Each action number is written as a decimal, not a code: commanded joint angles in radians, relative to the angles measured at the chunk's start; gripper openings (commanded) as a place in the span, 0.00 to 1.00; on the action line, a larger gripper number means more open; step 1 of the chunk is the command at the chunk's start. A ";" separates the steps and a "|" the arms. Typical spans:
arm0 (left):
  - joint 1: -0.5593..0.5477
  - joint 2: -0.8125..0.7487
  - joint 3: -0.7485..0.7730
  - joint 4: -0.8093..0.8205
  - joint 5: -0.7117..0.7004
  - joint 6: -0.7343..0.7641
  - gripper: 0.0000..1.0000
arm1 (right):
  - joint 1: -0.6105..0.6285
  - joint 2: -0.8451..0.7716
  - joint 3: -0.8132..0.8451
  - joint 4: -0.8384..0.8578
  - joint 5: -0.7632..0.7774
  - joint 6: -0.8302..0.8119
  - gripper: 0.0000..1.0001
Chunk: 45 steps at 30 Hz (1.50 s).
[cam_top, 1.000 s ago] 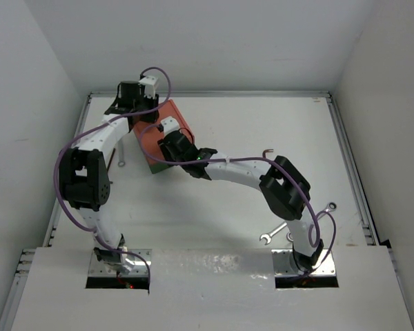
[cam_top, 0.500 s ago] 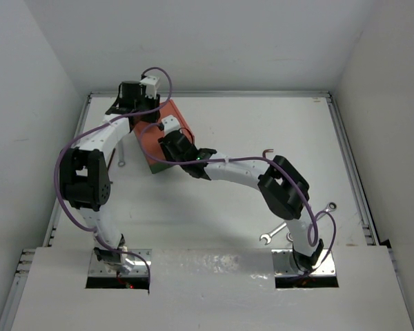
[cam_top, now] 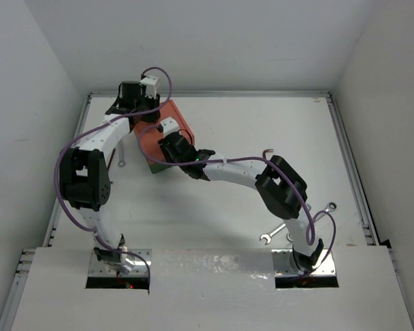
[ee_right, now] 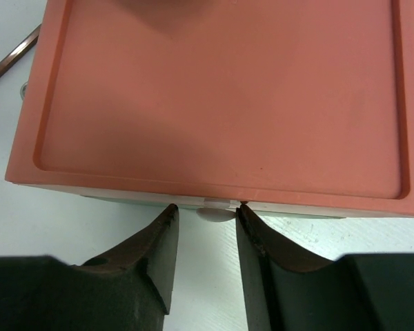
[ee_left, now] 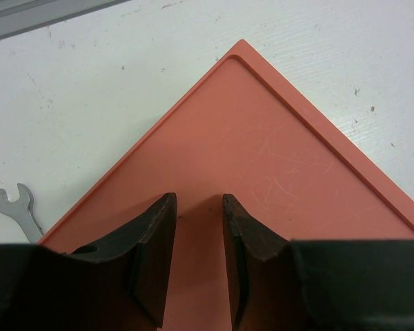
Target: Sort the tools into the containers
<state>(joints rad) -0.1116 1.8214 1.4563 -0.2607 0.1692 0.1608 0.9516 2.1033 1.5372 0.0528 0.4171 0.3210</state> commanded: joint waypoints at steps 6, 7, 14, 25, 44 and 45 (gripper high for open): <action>-0.011 0.015 -0.013 0.015 0.015 -0.014 0.30 | -0.001 0.018 0.030 0.091 0.014 -0.011 0.24; -0.010 0.015 -0.011 0.017 0.015 -0.014 0.30 | -0.001 0.021 0.035 0.088 0.014 -0.011 0.24; -0.010 0.016 -0.008 0.021 0.013 -0.014 0.30 | -0.002 0.024 0.024 0.082 0.014 -0.008 0.12; -0.010 0.045 -0.005 0.029 0.015 -0.029 0.30 | 0.003 -0.089 -0.153 0.127 -0.099 -0.060 0.00; -0.011 0.072 0.022 0.040 -0.019 -0.035 0.30 | 0.113 -0.410 -0.508 0.114 -0.224 -0.224 0.00; -0.010 0.073 0.022 0.041 -0.019 -0.035 0.30 | 0.115 -0.413 -0.518 0.116 -0.224 -0.223 0.00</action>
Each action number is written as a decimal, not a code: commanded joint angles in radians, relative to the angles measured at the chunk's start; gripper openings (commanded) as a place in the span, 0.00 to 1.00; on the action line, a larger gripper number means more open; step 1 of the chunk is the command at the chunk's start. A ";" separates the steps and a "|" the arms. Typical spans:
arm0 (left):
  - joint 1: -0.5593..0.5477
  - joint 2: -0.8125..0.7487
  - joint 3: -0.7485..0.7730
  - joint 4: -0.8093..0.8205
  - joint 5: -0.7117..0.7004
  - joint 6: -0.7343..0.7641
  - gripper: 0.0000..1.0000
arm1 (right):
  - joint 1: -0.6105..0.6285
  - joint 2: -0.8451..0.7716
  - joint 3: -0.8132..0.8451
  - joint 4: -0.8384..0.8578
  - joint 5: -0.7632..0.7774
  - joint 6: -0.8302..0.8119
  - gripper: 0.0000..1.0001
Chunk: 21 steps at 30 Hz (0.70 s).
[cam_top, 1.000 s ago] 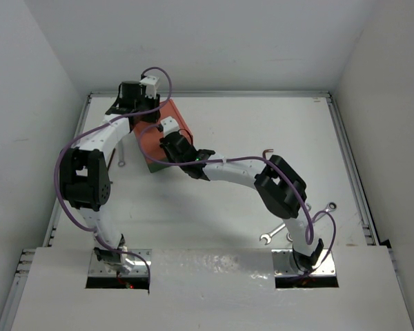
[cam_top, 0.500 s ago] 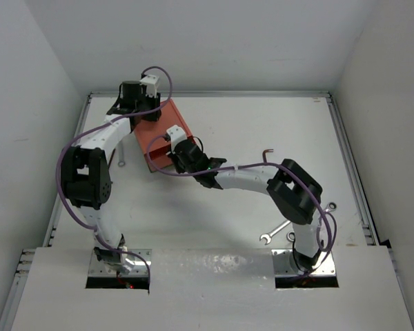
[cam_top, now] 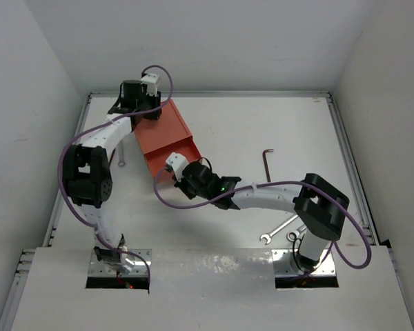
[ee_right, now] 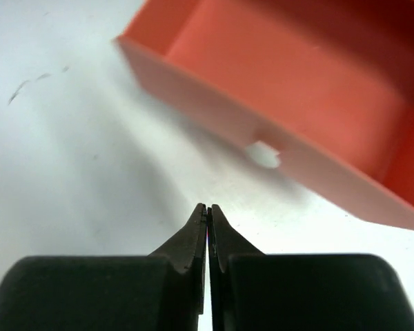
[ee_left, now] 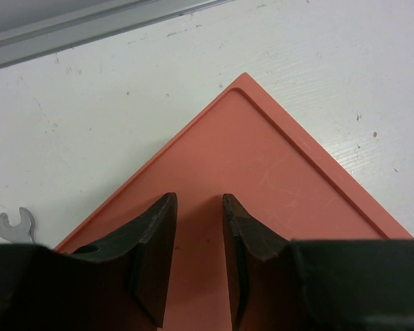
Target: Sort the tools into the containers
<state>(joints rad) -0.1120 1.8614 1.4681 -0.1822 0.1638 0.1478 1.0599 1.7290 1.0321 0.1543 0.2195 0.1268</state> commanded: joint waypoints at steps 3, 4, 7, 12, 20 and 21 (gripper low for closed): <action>-0.009 0.033 0.014 -0.037 -0.012 -0.022 0.30 | 0.006 -0.058 -0.036 0.022 -0.028 -0.030 0.00; -0.009 0.035 0.017 -0.037 -0.013 -0.022 0.30 | 0.005 -0.063 -0.040 0.022 -0.031 -0.036 0.00; -0.009 0.030 0.029 -0.045 -0.018 -0.022 0.30 | 0.006 -0.094 -0.049 0.004 -0.045 -0.049 0.01; -0.011 -0.001 0.113 -0.088 0.012 -0.056 0.34 | 0.006 -0.241 -0.044 -0.102 0.014 -0.059 0.43; 0.046 -0.048 0.497 -0.330 0.086 -0.100 0.51 | -0.017 -0.483 -0.057 -0.278 0.227 -0.119 0.86; 0.069 -0.062 0.530 -0.359 0.094 -0.112 0.53 | -0.058 -0.505 -0.049 -0.292 0.231 -0.118 0.91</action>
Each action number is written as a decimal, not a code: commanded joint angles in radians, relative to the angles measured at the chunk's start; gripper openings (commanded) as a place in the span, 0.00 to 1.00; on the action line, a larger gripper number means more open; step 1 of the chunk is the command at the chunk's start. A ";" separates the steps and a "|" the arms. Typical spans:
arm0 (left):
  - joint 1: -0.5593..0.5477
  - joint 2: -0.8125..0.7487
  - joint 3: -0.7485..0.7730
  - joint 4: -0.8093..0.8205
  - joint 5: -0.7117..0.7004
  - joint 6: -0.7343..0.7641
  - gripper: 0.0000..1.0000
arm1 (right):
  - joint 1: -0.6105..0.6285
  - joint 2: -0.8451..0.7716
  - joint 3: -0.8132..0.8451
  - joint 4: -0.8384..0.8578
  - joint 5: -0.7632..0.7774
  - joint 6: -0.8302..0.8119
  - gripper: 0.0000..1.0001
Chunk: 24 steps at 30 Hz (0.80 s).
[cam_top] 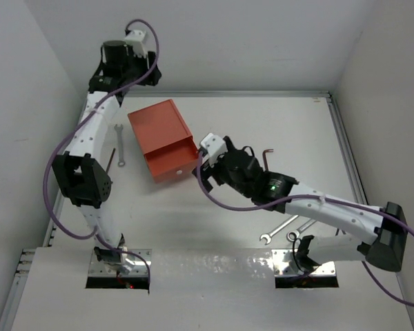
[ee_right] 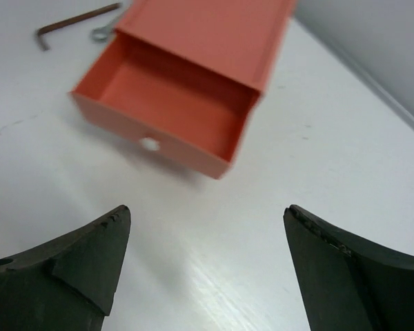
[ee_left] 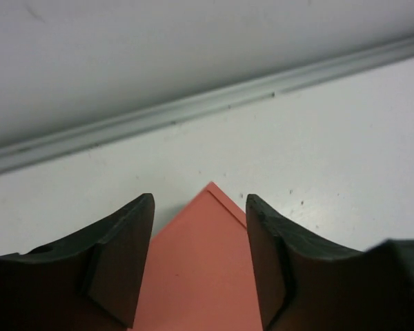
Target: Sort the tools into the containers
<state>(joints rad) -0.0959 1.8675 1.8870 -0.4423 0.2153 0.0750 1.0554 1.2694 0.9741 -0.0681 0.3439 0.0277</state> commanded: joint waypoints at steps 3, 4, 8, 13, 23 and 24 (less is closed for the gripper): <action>0.195 -0.115 0.063 -0.191 0.029 -0.060 0.62 | -0.212 -0.042 0.063 -0.156 0.022 0.085 0.91; 0.231 -0.129 0.026 -0.194 0.009 -0.041 0.66 | -0.260 -0.036 0.074 -0.189 -0.023 0.119 0.92; 0.346 -0.191 -0.208 -0.182 -0.100 0.147 0.70 | -0.402 -0.015 0.066 -0.228 -0.171 0.187 0.92; 0.442 -0.154 -0.440 -0.228 -0.061 0.310 0.69 | -0.446 0.010 0.045 -0.243 -0.239 0.178 0.92; 0.489 0.010 -0.577 -0.159 -0.076 0.371 0.60 | -0.451 0.050 0.023 -0.252 -0.247 0.161 0.90; 0.487 0.018 -0.582 -0.154 -0.079 0.373 0.59 | -0.451 0.048 0.020 -0.253 -0.241 0.161 0.90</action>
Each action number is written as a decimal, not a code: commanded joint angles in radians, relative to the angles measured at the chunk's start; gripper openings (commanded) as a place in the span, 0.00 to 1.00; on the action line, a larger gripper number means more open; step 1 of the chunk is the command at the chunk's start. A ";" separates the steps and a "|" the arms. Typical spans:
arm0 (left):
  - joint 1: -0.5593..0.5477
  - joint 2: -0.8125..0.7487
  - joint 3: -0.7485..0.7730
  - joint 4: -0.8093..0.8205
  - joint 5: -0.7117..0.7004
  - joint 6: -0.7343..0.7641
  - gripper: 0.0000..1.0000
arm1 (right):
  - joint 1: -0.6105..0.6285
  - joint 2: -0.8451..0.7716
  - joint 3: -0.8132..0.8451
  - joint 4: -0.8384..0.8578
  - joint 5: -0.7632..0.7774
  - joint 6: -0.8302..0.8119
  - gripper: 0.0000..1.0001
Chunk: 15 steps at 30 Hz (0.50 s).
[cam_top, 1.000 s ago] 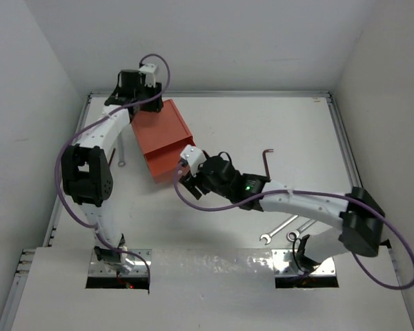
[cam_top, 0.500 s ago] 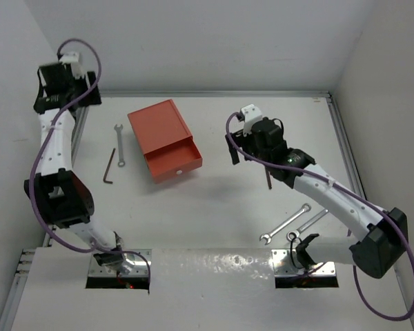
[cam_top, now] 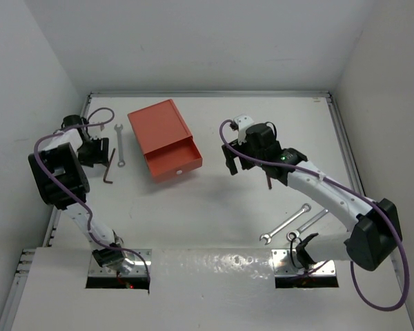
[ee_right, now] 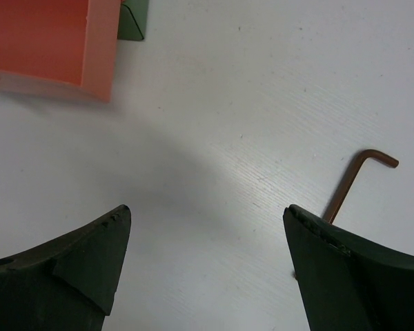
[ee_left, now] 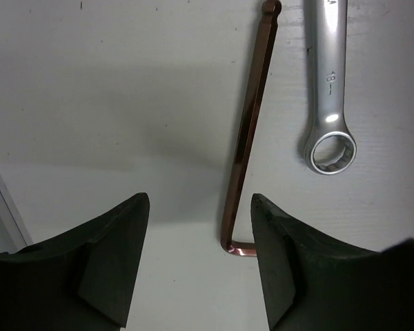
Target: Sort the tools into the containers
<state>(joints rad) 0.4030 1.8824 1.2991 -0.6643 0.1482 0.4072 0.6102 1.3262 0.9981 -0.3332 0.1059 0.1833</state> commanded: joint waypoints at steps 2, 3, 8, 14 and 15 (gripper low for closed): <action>-0.015 0.017 -0.015 0.078 -0.019 0.050 0.57 | -0.006 -0.010 -0.009 0.010 0.000 0.005 0.89; -0.019 0.017 -0.024 0.083 -0.021 0.059 0.57 | -0.006 -0.012 -0.012 0.007 0.008 0.007 0.89; -0.042 0.007 -0.112 0.164 -0.074 0.079 0.55 | -0.006 -0.016 -0.032 0.014 0.020 0.024 0.89; -0.105 0.015 -0.184 0.229 -0.134 0.101 0.43 | -0.006 -0.022 -0.039 0.013 0.025 0.035 0.87; -0.104 0.026 -0.184 0.226 -0.131 0.084 0.38 | -0.006 -0.030 -0.042 0.011 0.025 0.036 0.87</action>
<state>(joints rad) 0.3176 1.8687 1.1637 -0.4911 0.0498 0.4786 0.6102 1.3258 0.9569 -0.3416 0.1123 0.1993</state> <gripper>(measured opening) 0.398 0.873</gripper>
